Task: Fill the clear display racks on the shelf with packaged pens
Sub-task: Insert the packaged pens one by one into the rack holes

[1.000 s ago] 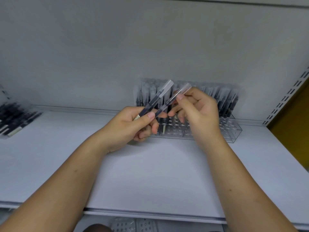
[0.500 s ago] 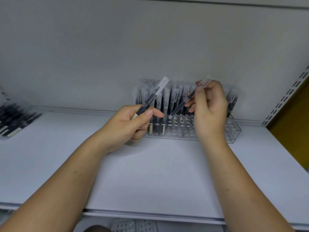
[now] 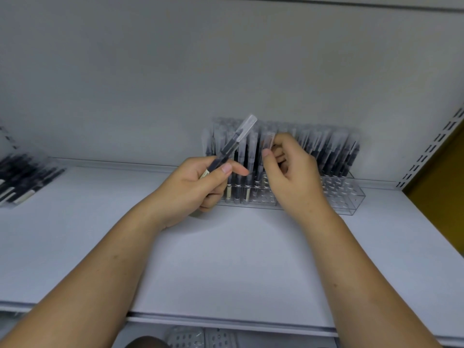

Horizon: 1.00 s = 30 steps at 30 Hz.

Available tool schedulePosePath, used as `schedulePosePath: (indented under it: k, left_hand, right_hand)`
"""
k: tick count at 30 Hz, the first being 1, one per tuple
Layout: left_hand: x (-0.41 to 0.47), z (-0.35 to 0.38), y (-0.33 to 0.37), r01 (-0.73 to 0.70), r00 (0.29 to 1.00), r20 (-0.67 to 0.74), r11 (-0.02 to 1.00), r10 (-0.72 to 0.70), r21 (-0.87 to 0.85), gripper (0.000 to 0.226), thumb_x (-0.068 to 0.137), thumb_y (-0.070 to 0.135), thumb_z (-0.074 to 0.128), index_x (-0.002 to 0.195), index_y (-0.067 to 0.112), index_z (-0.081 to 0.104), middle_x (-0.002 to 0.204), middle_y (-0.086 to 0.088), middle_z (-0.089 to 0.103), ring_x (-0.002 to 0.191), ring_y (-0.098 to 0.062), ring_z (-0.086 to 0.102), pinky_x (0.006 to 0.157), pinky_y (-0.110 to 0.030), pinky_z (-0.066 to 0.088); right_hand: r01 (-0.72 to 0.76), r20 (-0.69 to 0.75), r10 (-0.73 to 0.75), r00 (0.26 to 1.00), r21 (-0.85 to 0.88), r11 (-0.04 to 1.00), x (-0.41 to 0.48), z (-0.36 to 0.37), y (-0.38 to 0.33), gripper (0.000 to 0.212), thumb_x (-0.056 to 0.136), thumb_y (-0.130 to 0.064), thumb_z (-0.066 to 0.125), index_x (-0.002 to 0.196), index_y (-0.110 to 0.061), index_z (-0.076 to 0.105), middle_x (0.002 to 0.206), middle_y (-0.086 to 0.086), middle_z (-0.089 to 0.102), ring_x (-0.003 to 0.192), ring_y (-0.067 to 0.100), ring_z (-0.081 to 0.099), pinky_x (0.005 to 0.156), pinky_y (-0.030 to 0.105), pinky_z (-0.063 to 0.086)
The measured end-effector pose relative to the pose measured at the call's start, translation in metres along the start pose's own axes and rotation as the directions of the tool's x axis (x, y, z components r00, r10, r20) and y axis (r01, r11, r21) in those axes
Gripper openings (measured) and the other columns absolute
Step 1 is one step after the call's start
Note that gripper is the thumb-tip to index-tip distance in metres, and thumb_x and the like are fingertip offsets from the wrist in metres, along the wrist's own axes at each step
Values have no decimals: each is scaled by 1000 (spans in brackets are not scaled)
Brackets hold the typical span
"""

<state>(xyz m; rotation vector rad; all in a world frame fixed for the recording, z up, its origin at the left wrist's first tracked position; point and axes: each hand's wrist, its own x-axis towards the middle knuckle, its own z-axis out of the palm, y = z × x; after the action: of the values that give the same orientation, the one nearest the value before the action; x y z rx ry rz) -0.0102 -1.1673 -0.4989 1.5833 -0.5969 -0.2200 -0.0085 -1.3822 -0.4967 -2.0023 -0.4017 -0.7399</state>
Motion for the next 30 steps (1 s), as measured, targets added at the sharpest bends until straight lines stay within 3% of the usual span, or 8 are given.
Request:
schedulePosePath:
  k: [5, 11, 16, 21, 24, 30]
  left_hand:
    - [1, 0, -1, 5, 1000, -1, 1000, -5, -13, 29, 103, 35, 50, 109, 17, 72, 67, 2, 23, 52, -16, 18, 51, -25, 18]
    - [1, -1, -3, 15, 1000, 13, 998, -15, -53, 23, 103, 36, 51, 100, 22, 69, 68, 0, 23, 51, -14, 18, 52, -30, 13]
    - [1, 0, -3, 7, 999, 41, 996, -4, -85, 25, 104, 31, 47, 103, 15, 66, 71, -3, 28, 51, -14, 19, 52, -28, 16]
    - [1, -1, -4, -11, 999, 49, 998, 14, -54, 31, 105, 28, 46, 116, 13, 71, 73, 1, 36, 54, -16, 25, 52, -27, 24]
    - [1, -1, -5, -17, 998, 56, 999, 20, -50, 33, 105, 27, 47, 123, 10, 70, 75, 1, 39, 55, -17, 26, 54, -30, 24]
    - [1, 1, -4, -25, 999, 43, 999, 26, -41, 34, 104, 27, 50, 124, 7, 70, 82, -11, 46, 58, -16, 30, 55, -28, 29]
  right_hand:
    - [-41, 19, 42, 999, -33, 999, -1, 0, -2, 11, 97, -14, 65, 89, -19, 58, 72, -17, 57, 69, -1, 56, 65, 10, 40]
    - [-54, -59, 55, 997, 18, 998, 0, -2, -1, 8, 94, -16, 69, 101, -16, 65, 81, -13, 65, 76, 1, 62, 69, 10, 44]
    - [7, -187, 20, 982, 142, 990, 1, -5, -7, 11, 94, -7, 67, 95, -18, 64, 82, -12, 64, 75, 1, 59, 69, 16, 45]
    - [-90, 23, 89, 996, 424, 901, -3, -8, -16, 12, 94, -3, 62, 94, -12, 69, 70, -2, 69, 52, 2, 57, 54, 18, 45]
    - [-127, 82, 100, 992, 486, 865, -3, -9, -19, 12, 91, -9, 65, 99, -16, 72, 74, -1, 73, 46, 12, 51, 48, 26, 44]
    - [-161, 94, 131, 987, 523, 837, -2, -6, -19, 9, 94, -2, 71, 96, -11, 73, 81, -1, 72, 48, 15, 53, 47, 23, 42]
